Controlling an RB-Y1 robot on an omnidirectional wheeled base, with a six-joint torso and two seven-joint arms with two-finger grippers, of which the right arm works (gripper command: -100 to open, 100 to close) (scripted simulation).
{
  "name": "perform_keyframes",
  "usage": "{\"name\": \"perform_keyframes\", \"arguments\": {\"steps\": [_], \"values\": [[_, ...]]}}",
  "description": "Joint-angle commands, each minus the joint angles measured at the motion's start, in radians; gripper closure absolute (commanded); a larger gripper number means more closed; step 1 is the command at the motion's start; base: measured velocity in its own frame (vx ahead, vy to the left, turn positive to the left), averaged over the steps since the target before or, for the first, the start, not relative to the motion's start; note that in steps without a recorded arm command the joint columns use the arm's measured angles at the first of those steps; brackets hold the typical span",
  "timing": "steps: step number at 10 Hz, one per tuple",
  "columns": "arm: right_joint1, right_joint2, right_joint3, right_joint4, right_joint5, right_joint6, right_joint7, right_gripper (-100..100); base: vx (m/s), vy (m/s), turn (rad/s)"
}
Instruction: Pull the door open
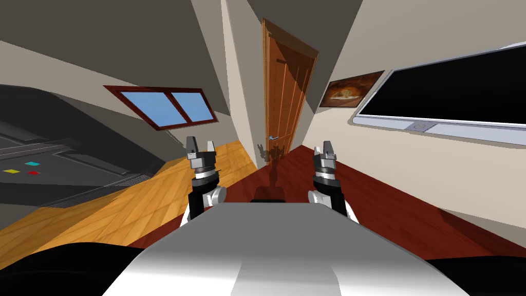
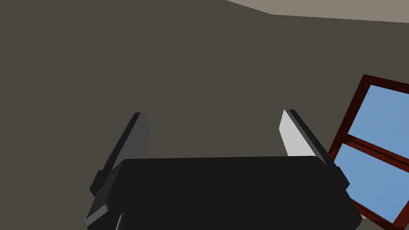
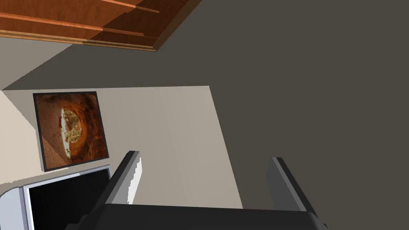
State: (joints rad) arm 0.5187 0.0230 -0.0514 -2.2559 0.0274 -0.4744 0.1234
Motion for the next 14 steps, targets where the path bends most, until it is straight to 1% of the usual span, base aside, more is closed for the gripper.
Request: {"name": "perform_keyframes", "arguments": {"steps": [1, 2, 3, 8, 11, 14], "values": [[-0.011, -0.010, 0.002, 0.031, -0.002, -0.007, -0.007, -100, 0.045, -0.013, 0.082], [-0.016, -0.014, 0.002, 0.045, -0.003, -0.011, -0.010, -100, 0.069, -0.027, 0.093], [-0.025, -0.022, 0.004, 0.073, -0.006, -0.017, -0.015, -100, 0.080, -0.040, 0.098], [-0.060, -0.048, 0.010, 0.175, -0.013, -0.041, -0.037, -100, 0.079, -0.033, 0.081], [-0.086, -0.065, 0.014, 0.251, -0.019, -0.059, -0.053, -100, 0.078, -0.054, 0.103], [-0.116, -0.084, 0.019, 0.338, -0.026, -0.080, -0.071, -100, 0.086, -0.052, 0.121]]}}
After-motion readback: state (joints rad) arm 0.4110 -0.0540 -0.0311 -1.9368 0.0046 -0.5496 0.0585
